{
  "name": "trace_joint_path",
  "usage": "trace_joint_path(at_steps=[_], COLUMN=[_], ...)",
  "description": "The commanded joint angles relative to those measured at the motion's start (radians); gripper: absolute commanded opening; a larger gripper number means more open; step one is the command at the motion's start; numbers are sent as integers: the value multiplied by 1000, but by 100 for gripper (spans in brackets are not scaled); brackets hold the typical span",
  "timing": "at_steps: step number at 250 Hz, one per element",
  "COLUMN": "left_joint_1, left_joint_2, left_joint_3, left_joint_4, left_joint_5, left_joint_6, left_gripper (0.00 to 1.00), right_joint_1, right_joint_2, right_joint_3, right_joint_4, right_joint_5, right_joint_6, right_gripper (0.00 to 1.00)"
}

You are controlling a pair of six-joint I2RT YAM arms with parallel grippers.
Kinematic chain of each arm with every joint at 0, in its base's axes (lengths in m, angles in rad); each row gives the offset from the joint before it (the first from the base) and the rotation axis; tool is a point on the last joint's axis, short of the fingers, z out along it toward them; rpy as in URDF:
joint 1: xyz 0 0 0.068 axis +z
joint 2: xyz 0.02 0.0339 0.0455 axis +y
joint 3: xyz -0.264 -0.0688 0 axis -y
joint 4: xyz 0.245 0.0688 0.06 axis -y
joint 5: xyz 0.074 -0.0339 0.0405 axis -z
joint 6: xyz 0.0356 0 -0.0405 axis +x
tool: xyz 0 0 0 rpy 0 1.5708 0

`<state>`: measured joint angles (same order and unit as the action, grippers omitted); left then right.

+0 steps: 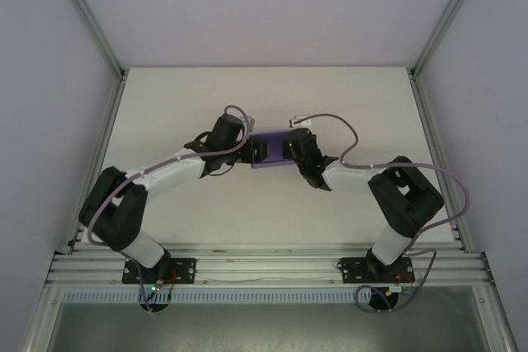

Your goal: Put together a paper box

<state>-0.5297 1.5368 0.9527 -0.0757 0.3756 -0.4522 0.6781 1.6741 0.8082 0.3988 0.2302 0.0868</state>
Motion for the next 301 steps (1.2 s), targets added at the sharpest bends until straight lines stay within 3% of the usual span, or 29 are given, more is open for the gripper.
trace_joint_path(at_steps=[1,32,67,80,129,163,233,260,286,301], left_joint_1=[1,1,11,33,158,181,181,181,181,179], left_joint_2=[-100,-215,-272,-246,-33,144,324,334,340,341], left_joint_3=[-14,-12,23,60,166,249,250,199,160,122], left_joint_4=[-53,-102,-169,-202,-115,-64,45,91,130,171], left_joint_5=[48,13,-184,-210,-63,51,183,189,207,218], left_joint_6=[-17,-36,-60,-77,-133,-178,-227,-243,-254,-272], left_gripper=[61,71,91,100,100,100,80,75,72,70], right_joint_1=[13,13,14,14,14,19,32,34,34,36], right_joint_2=[15,13,10,13,22,25,30,15,-16,-40], right_joint_3=[-38,-44,-59,-64,-65,-68,-76,-91,-111,-129], right_joint_4=[-94,-95,-73,-64,-51,-40,-34,-33,-46,-54], right_joint_5=[21,26,20,19,8,2,24,13,-1,-10], right_joint_6=[-27,-27,-36,-36,-36,-38,-32,-22,-15,-6], right_gripper=[0,0,0,0,0,0,1,8,25,26])
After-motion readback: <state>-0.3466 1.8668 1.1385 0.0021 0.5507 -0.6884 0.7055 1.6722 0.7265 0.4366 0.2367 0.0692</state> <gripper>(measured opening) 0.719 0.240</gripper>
